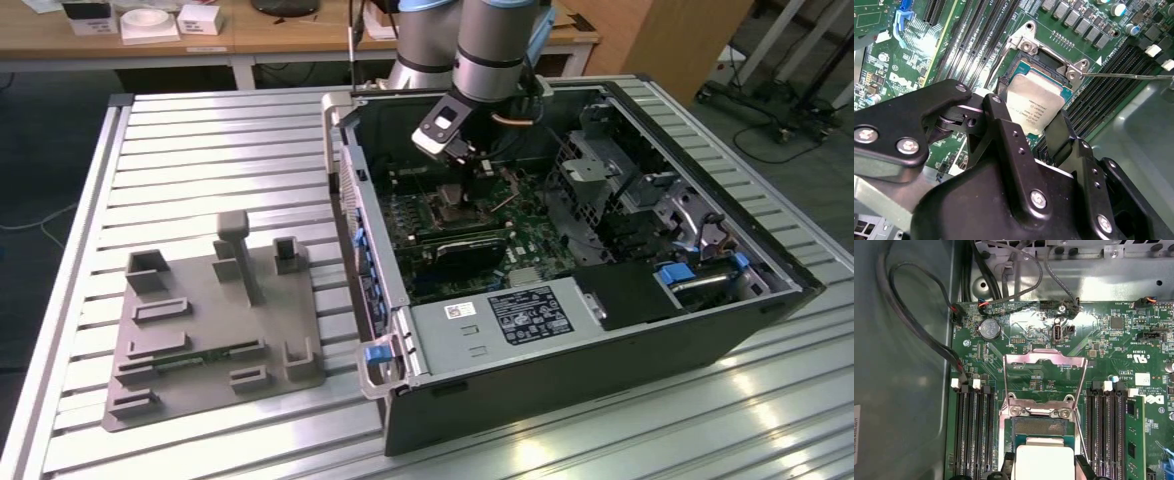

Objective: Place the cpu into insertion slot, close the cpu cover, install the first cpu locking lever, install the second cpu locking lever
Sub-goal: 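Place the cpu into insertion slot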

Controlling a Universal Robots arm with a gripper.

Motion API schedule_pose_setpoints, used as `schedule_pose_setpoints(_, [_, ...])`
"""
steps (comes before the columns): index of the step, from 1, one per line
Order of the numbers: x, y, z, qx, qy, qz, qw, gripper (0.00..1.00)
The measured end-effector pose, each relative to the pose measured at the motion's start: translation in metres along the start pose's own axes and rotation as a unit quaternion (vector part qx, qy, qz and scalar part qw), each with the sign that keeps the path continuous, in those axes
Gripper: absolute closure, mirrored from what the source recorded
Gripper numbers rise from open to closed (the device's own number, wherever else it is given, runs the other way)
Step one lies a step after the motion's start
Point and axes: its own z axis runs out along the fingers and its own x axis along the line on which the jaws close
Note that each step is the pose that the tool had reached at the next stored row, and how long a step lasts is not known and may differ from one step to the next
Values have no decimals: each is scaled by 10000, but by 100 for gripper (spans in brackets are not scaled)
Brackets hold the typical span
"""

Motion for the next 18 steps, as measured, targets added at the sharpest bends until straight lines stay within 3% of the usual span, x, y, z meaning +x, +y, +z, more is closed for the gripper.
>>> schedule_pose_setpoints(18, [0, 0, 32, -1, 3, 0, 10000, 46])
